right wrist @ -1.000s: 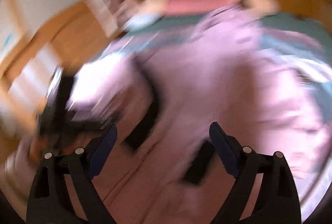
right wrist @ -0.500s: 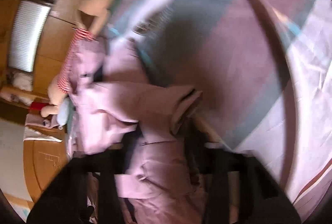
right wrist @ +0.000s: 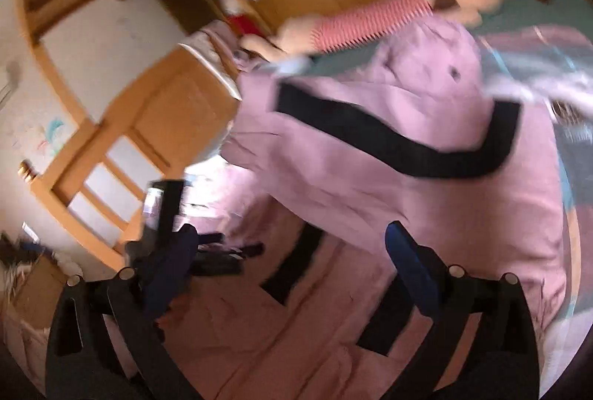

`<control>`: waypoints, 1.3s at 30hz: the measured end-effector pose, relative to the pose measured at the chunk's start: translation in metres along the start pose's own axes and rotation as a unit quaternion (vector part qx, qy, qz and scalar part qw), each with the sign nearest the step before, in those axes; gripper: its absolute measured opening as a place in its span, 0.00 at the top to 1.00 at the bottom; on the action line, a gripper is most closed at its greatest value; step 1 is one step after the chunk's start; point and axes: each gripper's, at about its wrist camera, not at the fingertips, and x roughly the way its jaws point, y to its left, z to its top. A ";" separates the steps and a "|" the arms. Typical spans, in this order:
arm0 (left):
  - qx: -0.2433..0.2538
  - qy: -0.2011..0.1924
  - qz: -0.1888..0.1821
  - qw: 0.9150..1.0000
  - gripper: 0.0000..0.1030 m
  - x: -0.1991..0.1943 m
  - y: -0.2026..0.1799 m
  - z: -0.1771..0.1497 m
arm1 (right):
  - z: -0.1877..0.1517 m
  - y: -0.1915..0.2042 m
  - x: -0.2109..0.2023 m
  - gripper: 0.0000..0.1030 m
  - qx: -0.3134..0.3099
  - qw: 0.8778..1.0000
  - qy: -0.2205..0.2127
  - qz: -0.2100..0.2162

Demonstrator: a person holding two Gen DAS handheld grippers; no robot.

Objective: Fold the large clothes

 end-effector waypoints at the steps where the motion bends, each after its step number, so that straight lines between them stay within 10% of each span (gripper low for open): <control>1: -0.006 0.002 -0.015 1.000 0.02 0.000 0.001 0.005 | 0.006 -0.014 0.012 0.02 0.026 0.999 0.006 -0.020; 10: -0.019 -0.029 -0.101 0.994 0.02 0.012 0.016 0.058 | -0.037 -0.065 0.028 0.04 0.221 0.972 0.066 -0.048; 19: -0.117 0.037 -0.301 0.946 0.02 0.053 0.044 0.078 | -0.051 -0.080 0.032 0.04 0.233 0.964 0.079 -0.102; 25: -0.110 0.050 -0.241 0.963 0.28 0.077 0.033 0.072 | -0.057 -0.080 0.040 0.04 0.217 0.966 0.083 -0.116; 27: -0.087 0.042 -0.227 0.969 0.59 0.077 0.022 0.075 | -0.057 -0.080 0.041 0.04 0.215 0.966 0.082 -0.121; 30: -0.078 0.023 -0.218 0.973 0.76 0.079 0.014 0.077 | -0.057 -0.081 0.038 0.04 0.214 0.966 0.075 -0.128; 35: -0.049 -0.014 -0.196 0.979 0.85 0.056 0.002 0.072 | -0.054 -0.091 0.027 0.04 0.226 0.962 0.038 -0.152; 39: -0.039 0.010 -0.209 0.977 0.85 0.052 -0.007 0.058 | -0.052 -0.103 0.002 0.15 0.234 0.939 -0.040 -0.248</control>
